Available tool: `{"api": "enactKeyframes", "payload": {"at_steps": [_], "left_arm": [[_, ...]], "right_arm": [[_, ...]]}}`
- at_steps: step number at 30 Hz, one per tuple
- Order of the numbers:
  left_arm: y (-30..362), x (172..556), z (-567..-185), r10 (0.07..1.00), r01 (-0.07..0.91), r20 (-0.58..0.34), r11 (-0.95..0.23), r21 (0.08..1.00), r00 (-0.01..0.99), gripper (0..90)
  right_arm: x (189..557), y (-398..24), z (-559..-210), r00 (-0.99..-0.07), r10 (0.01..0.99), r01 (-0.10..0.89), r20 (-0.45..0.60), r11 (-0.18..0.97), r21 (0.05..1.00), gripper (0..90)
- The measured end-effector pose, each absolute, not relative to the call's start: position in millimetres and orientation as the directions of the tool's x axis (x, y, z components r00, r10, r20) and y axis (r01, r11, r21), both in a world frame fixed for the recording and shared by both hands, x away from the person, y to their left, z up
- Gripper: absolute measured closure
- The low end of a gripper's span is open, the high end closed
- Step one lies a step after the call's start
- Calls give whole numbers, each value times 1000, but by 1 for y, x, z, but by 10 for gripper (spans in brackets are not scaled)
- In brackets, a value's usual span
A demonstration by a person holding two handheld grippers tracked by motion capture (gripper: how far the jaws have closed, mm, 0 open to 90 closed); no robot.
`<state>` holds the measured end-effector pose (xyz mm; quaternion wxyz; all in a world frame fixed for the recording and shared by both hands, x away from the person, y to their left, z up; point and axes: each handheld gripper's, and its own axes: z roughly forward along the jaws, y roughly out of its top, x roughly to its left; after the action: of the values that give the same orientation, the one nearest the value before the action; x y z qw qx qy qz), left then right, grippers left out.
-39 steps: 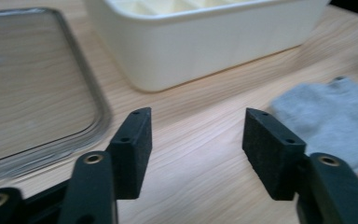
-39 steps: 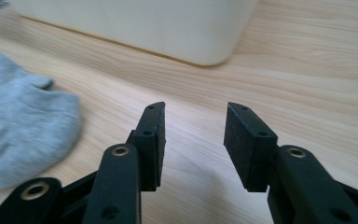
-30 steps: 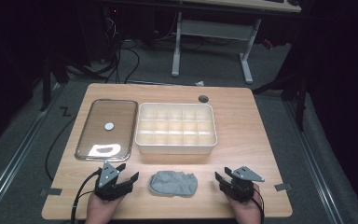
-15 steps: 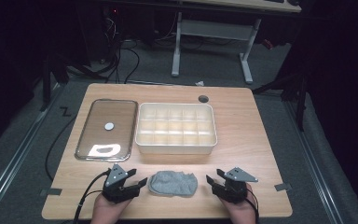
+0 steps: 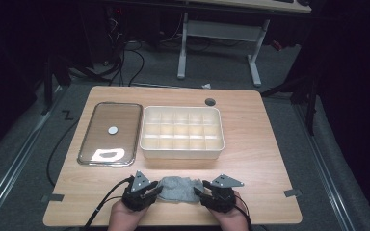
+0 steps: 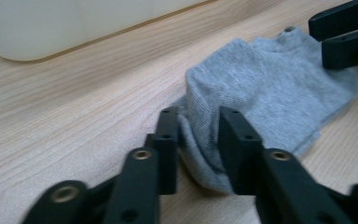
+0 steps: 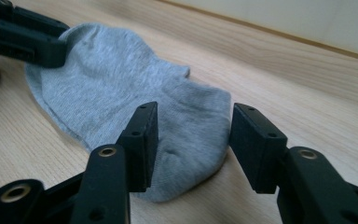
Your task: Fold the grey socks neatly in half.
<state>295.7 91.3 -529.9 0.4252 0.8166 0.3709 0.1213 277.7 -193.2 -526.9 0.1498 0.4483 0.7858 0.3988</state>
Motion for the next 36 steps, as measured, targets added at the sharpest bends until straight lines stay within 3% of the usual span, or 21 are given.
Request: {"api": "enactKeyframes", "payload": {"at_steps": [2,10,17,19,23,24,25,29,36], "left_arm": [[92,294,-530,719,482,-73,-383,788,691,836],[105,284,-532,715,426,49,-469,773,698,849],[107,281,-532,715,419,69,-482,770,695,830],[108,282,-531,721,430,64,-479,765,690,798],[106,281,-515,756,434,50,-426,794,652,581],[103,277,-508,751,403,52,-409,818,658,571],[98,274,-502,737,381,41,-396,835,675,578],[66,277,-496,678,366,28,-431,825,734,747],[40,301,-527,685,452,23,-504,736,728,860]], "right_arm": [[278,-184,-532,-561,823,588,85,324,741,502],[275,-172,-532,-590,806,563,49,367,740,540],[274,-164,-531,-622,780,561,69,382,734,714],[273,-163,-530,-628,774,564,80,381,732,765],[274,-165,-530,-632,765,582,124,363,727,792],[275,-166,-530,-631,765,586,128,361,725,792],[275,-166,-530,-633,763,586,132,360,726,792],[275,-166,-530,-637,761,580,122,369,726,793],[275,-169,-529,-636,763,574,118,365,733,799]]}}
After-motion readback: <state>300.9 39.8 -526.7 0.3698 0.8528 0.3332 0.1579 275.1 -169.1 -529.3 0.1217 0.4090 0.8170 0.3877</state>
